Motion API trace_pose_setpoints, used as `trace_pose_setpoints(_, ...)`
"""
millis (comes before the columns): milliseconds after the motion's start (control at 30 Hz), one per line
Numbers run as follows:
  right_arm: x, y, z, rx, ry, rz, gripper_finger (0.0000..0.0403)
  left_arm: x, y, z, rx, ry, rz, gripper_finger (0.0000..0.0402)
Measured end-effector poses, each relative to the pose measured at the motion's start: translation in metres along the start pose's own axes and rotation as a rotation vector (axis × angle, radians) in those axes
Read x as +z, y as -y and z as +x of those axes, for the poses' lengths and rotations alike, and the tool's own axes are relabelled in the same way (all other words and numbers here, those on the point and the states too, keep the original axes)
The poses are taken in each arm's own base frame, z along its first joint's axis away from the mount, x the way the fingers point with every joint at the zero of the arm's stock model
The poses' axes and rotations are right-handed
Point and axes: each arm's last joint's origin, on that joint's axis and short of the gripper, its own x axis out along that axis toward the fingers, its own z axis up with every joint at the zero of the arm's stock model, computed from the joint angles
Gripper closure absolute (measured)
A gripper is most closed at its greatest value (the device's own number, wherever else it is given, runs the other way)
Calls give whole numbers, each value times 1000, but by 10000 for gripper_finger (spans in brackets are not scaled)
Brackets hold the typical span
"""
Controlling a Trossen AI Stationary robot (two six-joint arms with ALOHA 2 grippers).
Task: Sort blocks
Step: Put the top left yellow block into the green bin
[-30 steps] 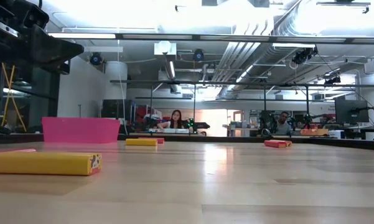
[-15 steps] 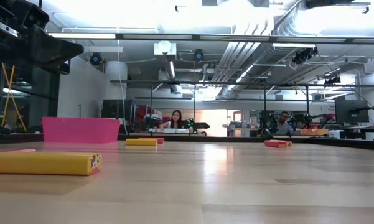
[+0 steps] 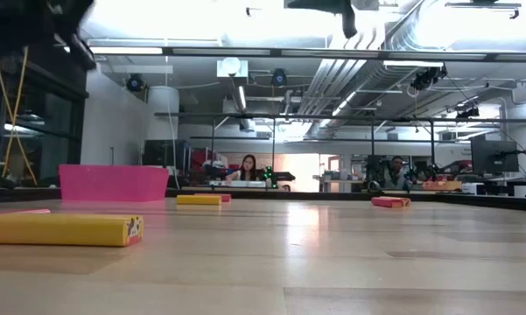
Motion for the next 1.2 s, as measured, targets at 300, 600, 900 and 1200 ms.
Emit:
trace_pose_setpoints(300, 3, 5, 2, -7, -4, -22, 231, 37, 10, 11, 203, 301, -149, 401)
trace_pose_setpoints(600, 6, 12, 4, -33, -12, -76, 231, 25, 3, 106, 478, -453, 140, 390)
trace_pose_setpoints(900, 4, 13, 4, 47, -112, -125, 231, -2, -72, 161, 686, -1313, 292, 270)
trace_pose_setpoints(1200, 11, 9, -5, 92, -99, -175, 231, -54, -152, 185, 763, -1576, 207, 212)
